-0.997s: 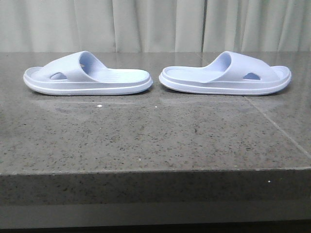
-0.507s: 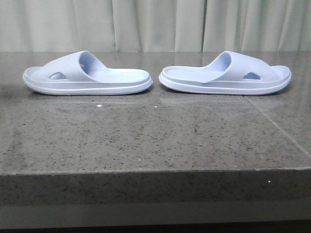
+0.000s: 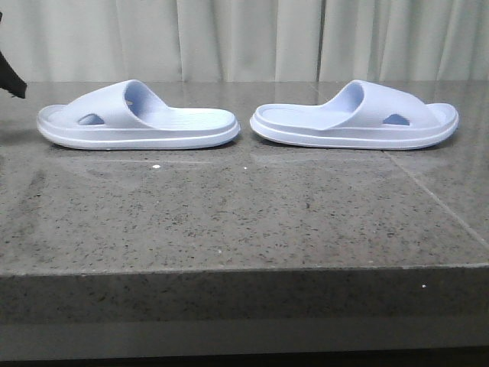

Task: Insert blue slippers together front up
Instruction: 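Open the left gripper and lower it onto the nearer slipper's toe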

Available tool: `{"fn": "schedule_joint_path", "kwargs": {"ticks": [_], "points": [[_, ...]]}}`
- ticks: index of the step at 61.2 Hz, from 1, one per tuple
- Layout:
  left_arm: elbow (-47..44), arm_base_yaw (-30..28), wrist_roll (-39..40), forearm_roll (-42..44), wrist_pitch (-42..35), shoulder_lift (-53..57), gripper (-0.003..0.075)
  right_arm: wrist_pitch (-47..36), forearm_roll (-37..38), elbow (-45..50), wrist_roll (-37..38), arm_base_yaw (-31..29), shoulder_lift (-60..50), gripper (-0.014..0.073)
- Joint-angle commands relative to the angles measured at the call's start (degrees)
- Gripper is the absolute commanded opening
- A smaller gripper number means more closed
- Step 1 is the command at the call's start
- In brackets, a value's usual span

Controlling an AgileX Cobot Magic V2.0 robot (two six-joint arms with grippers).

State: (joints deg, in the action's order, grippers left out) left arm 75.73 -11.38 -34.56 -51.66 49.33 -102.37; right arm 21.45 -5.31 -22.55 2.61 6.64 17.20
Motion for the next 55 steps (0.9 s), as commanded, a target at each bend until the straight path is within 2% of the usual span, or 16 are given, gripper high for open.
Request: {"fn": "schedule_joint_path", "kwargs": {"ticks": [1, 32, 55], "points": [[2.73, -0.85, -5.09, -9.26, 5.16, -0.07, 0.0363, -4.21, 0.61, -1.86, -0.38, -0.36, 0.94, 0.0552], [4.38, -0.31, -7.34, -10.63, 9.07, -5.24, 0.0363, -4.15, 0.61, -1.80, -0.38, -0.36, 0.94, 0.0552], [4.38, 2.66, -8.27, -10.51, 9.32, -5.24, 0.0363, -4.15, 0.61, -1.80, -0.38, -0.36, 0.94, 0.0552]]}}
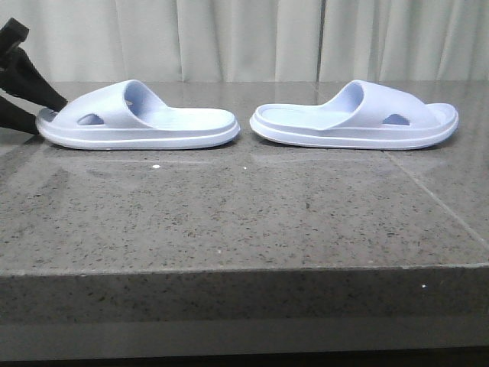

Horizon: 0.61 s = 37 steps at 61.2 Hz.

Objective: Insert blue slippers together front up

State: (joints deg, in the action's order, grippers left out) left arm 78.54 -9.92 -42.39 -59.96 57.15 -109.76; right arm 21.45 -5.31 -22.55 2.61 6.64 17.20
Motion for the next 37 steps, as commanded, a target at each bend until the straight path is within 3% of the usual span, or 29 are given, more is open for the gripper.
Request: {"fn": "schedule_joint_path", "kwargs": {"ticks": [1, 19, 37], "points": [[1.57, 1.35, -0.53, -2.21, 1.50, 2.15, 0.0363, -4.10, 0.61, -1.80, -0.38, -0.36, 0.94, 0.0552], [1.57, 2.93, -0.53, -2.11, 0.38, 2.15, 0.0351, -4.06, 0.61, -1.80, -0.38, -0.36, 0.94, 0.0552], [1.57, 2.93, -0.57, -3.98, 0.70, 2.15, 0.0092, -4.06, 0.61, -1.80, -0.38, -0.36, 0.94, 0.0552]]}}
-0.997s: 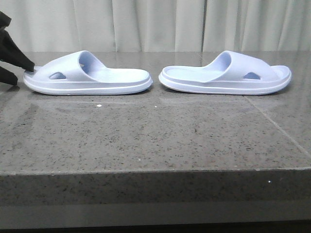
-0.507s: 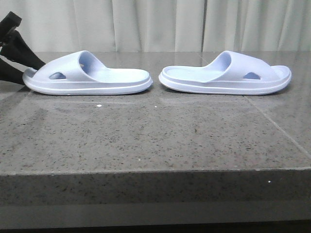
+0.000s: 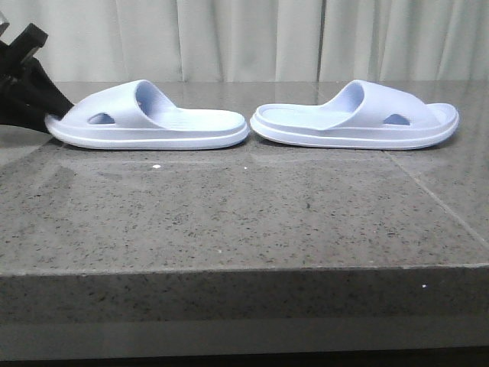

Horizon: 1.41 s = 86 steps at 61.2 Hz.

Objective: Insert blue slippers together front up

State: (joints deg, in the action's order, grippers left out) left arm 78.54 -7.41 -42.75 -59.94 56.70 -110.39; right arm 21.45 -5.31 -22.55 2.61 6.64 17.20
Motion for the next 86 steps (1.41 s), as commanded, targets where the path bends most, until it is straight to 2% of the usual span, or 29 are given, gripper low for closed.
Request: {"fn": "schedule_joint_path", "kwargs": {"ticks": [1, 9, 33, 44, 53, 67, 86], "points": [[1.57, 0.41, -0.20, -4.28, 1.28, 2.78, 0.0078, -4.06, 0.61, -1.80, -0.38, -0.36, 0.94, 0.0552], [1.57, 0.31, -1.12, -4.93, 3.69, 2.78, -0.0021, -4.06, 0.61, -1.80, -0.38, -0.36, 0.94, 0.0552], [1.57, -4.98, -2.11, -6.68, 9.71, 2.78, -0.0020, -4.59, 0.61, -1.80, -0.38, -0.36, 0.94, 0.0552], [1.57, -7.64, -2.11, -12.87, 13.35, 2.78, -0.0020, -3.15, -1.03, -2.57, -0.19, -0.36, 2.42, 0.0552], [1.57, -8.66, -1.86, -18.99, 16.04, 3.00, -0.0020, -0.53, -1.72, -5.55, -0.19, -0.36, 7.54, 0.0552], [1.57, -8.66, -1.77, -17.96, 16.04, 3.00, -0.0020, 1.37, -2.82, -10.27, -0.02, -0.36, 16.17, 0.0552], [1.57, -8.66, -1.51, -18.24, 16.04, 3.00, -0.0020, 3.35, -6.54, -22.31, 0.04, -1.94, 38.49, 0.0541]]}}
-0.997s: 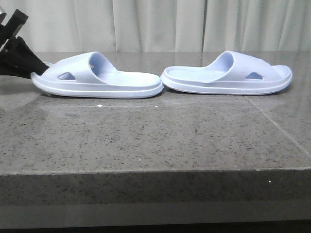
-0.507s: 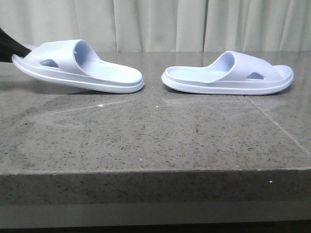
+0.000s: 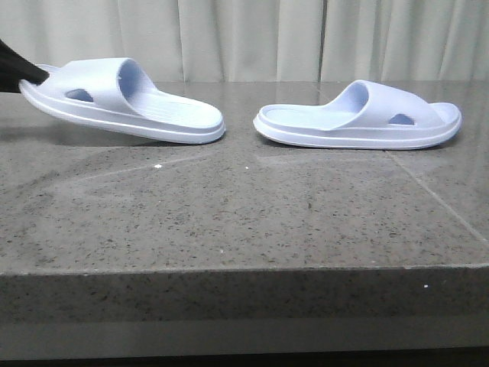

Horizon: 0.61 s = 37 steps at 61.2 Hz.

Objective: Insert blue slippers together front up

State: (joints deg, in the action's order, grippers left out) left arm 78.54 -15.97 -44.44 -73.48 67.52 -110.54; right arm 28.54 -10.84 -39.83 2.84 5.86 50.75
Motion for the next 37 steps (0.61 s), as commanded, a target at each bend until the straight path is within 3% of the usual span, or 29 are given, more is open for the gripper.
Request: {"fn": "schedule_joint_path", "kwargs": {"ticks": [1, 14, 24, 37], "points": [[1.57, -0.10, 0.18, -4.69, 5.22, 3.14, -0.0020, -3.75, -1.01, -5.64, -0.19, -1.47, 5.87, 0.0541], [1.57, -0.10, 0.18, -4.69, 5.22, 3.14, -0.0020, -3.12, -2.01, -14.79, -0.24, -8.18, 18.24, 0.0541], [1.57, -0.10, 0.18, -4.69, 5.22, 3.14, -0.0020, 2.42, -3.57, -22.82, -2.09, -11.15, 27.59, 0.0541], [1.57, -0.10, 0.18, -4.69, 5.22, 3.14, -0.0020, 8.78, -17.18, -30.79, -13.94, -14.16, 38.05, 0.0541]]}}
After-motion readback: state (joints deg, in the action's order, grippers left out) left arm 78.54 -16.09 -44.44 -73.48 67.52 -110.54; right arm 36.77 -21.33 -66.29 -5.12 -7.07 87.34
